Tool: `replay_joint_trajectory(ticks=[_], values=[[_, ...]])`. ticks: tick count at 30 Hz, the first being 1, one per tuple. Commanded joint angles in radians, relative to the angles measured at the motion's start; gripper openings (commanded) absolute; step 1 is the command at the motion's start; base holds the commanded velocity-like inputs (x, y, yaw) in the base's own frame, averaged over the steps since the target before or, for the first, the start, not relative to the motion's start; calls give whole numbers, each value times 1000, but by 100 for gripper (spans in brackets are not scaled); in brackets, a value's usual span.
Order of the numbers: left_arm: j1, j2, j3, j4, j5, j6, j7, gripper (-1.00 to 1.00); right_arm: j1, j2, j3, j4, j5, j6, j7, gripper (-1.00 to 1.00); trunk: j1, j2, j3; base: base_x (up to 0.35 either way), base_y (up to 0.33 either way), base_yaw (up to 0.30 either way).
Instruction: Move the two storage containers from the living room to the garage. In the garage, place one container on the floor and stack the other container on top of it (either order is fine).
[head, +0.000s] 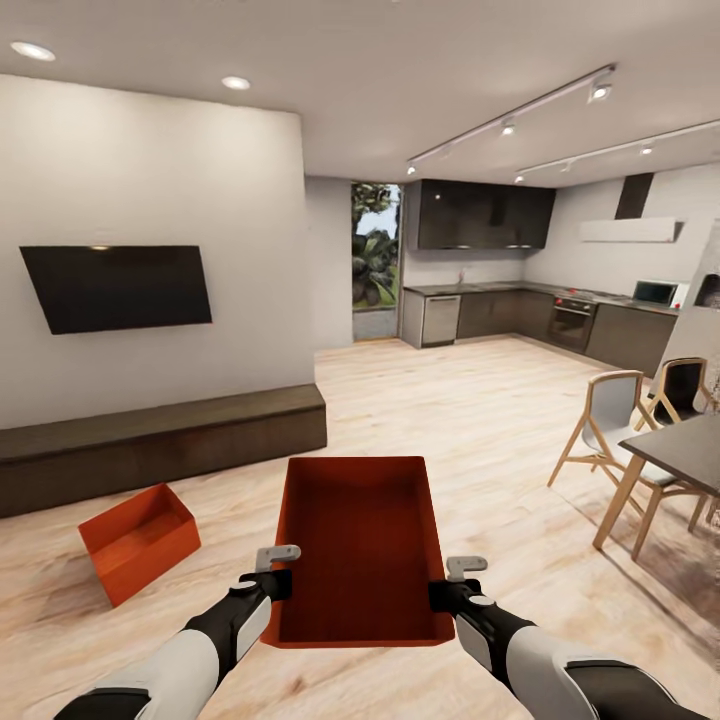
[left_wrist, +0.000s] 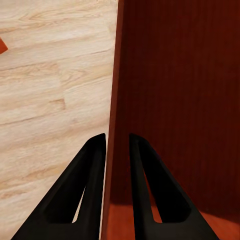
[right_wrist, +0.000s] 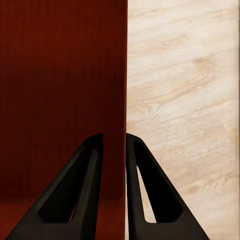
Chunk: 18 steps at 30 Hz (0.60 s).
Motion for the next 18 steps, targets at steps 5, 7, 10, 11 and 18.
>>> replay_joint_trajectory(ticks=[5,7,10,11,18], values=[[-1,4,20,-12,-16,4,19,-100,-1,-5,0,6,-12,-5,-8,-100,0,-1,7,0,0,-131],[-1,4,20,-12,-16,4,19,-100,-1,-5,0,6,-12,-5,-8,-100,0,-1,10,0,0,-134],[0,4,19,-12,-16,4,19,-100,-1,-5,0,6,-12,-5,-8,-100,0,-1,14,0,0,-136],[0,4,19,-12,-16,4,19,-100,-1,-5,0,6,-12,-5,-8,-100,0,-1,16,0,0,-138],[0,4,18,-12,-16,4,19,-100,-1,-5,0,5,-12,-4,-8,-100,0,-1,22,0,0,-80]])
